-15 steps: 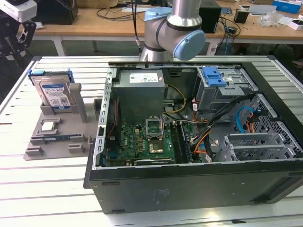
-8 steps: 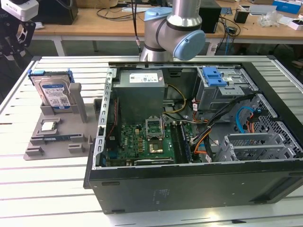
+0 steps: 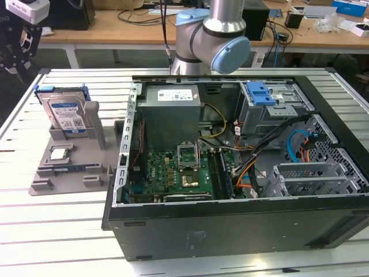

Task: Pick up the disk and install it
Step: 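Pick up the disk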

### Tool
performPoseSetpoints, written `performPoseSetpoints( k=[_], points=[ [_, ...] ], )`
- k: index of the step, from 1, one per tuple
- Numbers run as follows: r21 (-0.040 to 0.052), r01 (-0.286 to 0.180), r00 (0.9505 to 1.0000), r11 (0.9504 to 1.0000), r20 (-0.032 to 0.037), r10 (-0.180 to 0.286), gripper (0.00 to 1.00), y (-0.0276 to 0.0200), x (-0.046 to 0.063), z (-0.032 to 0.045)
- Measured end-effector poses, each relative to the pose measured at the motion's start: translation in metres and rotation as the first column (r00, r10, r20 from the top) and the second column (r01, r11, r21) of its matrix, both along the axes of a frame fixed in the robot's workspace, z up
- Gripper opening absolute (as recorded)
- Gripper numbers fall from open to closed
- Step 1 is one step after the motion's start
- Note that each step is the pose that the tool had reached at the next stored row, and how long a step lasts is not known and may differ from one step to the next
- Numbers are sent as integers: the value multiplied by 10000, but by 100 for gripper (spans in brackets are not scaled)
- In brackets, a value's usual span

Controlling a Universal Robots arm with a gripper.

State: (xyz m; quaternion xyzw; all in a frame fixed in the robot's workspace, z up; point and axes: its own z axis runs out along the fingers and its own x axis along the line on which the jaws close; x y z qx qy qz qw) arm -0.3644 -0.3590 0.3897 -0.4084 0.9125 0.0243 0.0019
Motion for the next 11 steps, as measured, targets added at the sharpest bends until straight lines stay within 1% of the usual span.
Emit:
performPoseSetpoints(
  k=[4, 8, 11],
  points=[
    [0, -352, 9994, 9994, 0, 352, 11, 0, 0, 0],
    [0, -748, 9972, 9972, 0, 748, 11, 0, 0, 0],
    [0, -1046, 9945, 9945, -1, 1046, 11, 0, 0, 0]
  ],
)
